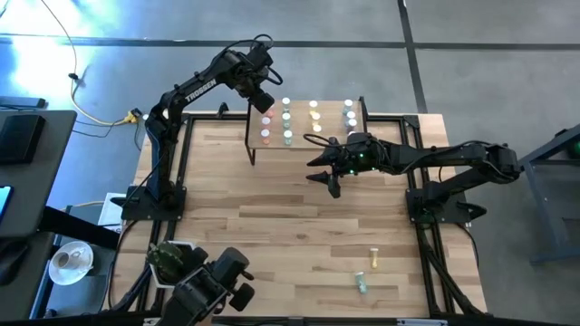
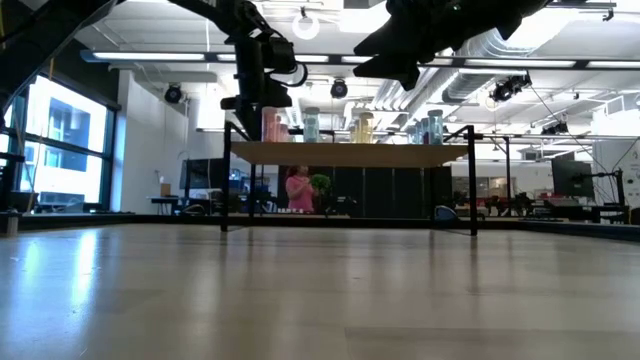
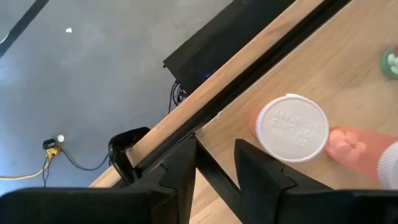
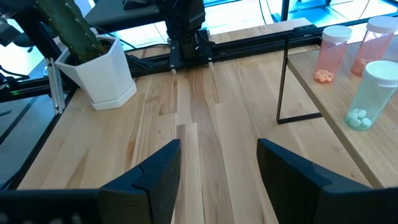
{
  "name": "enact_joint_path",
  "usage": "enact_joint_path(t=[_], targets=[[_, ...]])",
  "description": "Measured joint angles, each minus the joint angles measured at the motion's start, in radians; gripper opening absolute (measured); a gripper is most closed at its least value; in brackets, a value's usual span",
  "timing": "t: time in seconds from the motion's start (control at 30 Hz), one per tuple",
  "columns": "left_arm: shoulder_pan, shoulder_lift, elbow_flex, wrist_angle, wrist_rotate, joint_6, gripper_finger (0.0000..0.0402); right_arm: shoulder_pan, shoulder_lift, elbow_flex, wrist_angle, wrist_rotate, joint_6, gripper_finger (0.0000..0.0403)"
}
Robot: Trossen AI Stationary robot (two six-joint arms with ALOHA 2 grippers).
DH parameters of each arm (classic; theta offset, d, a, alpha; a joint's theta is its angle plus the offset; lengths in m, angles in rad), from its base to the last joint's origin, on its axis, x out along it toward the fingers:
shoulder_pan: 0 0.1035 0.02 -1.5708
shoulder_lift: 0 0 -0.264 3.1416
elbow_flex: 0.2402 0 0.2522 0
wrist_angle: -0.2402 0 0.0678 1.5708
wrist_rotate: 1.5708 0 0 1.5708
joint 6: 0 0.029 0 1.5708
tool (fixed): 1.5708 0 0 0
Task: Pick and place medicine bottles onto shelf by color
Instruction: Put the red medicine bottle on the shelf
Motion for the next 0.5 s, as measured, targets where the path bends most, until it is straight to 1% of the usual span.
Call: enact_joint_path(t=[0.23, 0.37, 0.5], targets=[[0.000, 0.000, 0.000, -0.001, -0.004, -0.001, 0.0097, 0.000, 0.000, 0.000, 0.000, 0.000, 0.000, 0.0201], [-0.001, 0.000, 0.000, -0.003, 0.016, -0.001, 0.0091, 0.000, 0.000, 0.000, 0.000, 0.000, 0.000, 0.0201], [-0.003, 0.000, 0.000, -0.011, -0.001, -0.001, 0.0088, 0.000, 0.000, 0.000, 0.000, 0.000, 0.000, 0.0201]])
